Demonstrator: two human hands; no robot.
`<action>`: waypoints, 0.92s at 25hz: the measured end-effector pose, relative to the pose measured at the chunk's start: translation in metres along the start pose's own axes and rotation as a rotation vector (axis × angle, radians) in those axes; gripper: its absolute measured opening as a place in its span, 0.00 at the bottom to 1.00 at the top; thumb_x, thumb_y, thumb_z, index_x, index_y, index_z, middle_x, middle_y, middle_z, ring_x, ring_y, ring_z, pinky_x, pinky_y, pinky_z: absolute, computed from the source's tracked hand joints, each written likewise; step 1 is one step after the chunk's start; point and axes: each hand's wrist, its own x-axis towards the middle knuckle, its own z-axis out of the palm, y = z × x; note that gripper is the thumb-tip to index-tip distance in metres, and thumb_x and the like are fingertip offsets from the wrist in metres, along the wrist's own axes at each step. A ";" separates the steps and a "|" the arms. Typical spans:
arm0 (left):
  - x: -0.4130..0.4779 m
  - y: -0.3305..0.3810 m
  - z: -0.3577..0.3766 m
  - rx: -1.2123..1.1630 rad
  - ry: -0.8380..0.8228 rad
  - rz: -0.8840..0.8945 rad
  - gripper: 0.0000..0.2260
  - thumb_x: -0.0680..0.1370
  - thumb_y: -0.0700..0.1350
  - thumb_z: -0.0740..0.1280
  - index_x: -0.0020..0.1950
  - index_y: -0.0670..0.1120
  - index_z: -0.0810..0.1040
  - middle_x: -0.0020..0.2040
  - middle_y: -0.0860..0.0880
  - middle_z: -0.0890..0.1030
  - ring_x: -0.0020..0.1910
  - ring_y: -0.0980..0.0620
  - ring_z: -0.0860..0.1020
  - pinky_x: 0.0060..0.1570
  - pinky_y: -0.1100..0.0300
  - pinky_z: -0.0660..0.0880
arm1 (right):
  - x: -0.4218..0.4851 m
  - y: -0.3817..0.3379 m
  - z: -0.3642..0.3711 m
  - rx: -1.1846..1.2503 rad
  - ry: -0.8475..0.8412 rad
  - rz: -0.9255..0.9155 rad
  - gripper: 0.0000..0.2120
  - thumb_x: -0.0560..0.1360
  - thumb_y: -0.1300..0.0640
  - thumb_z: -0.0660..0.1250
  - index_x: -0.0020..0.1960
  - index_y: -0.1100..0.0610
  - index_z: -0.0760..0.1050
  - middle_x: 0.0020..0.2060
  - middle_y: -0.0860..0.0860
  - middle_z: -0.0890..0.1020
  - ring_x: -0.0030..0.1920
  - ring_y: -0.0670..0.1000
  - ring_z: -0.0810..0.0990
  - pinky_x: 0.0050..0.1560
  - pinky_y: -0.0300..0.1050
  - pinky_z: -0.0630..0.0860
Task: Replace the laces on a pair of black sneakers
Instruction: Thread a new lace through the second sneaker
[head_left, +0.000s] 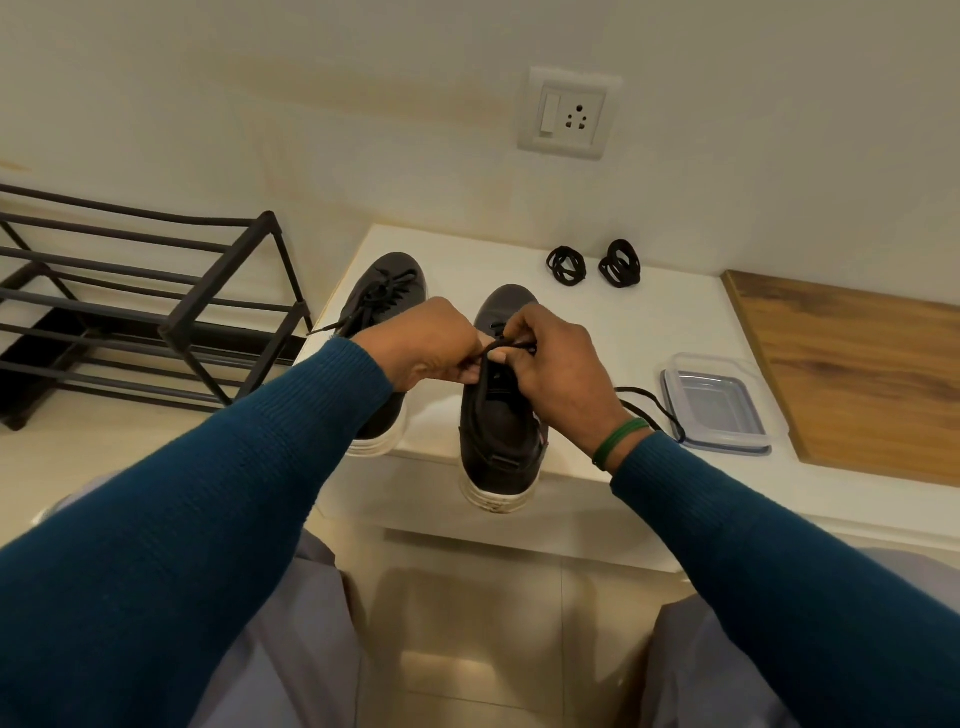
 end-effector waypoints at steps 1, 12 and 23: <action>0.000 0.004 0.002 -0.066 0.058 0.062 0.09 0.81 0.34 0.61 0.44 0.38 0.78 0.40 0.43 0.80 0.38 0.50 0.80 0.44 0.58 0.82 | 0.000 0.000 -0.003 -0.003 -0.030 -0.026 0.06 0.78 0.55 0.70 0.55 0.53 0.77 0.44 0.46 0.80 0.45 0.45 0.78 0.46 0.37 0.76; 0.002 0.004 -0.017 0.927 0.044 0.416 0.17 0.84 0.53 0.59 0.44 0.45 0.81 0.37 0.49 0.81 0.38 0.50 0.78 0.43 0.53 0.75 | 0.004 0.009 -0.021 -0.230 -0.192 -0.172 0.17 0.79 0.38 0.61 0.61 0.44 0.79 0.52 0.46 0.82 0.54 0.50 0.77 0.58 0.56 0.72; 0.007 0.010 -0.028 0.584 0.405 0.566 0.11 0.79 0.56 0.66 0.57 0.51 0.78 0.40 0.51 0.81 0.36 0.58 0.78 0.39 0.62 0.74 | 0.004 0.013 -0.018 -0.343 -0.155 -0.148 0.20 0.78 0.33 0.59 0.63 0.41 0.76 0.46 0.45 0.73 0.51 0.48 0.70 0.54 0.53 0.63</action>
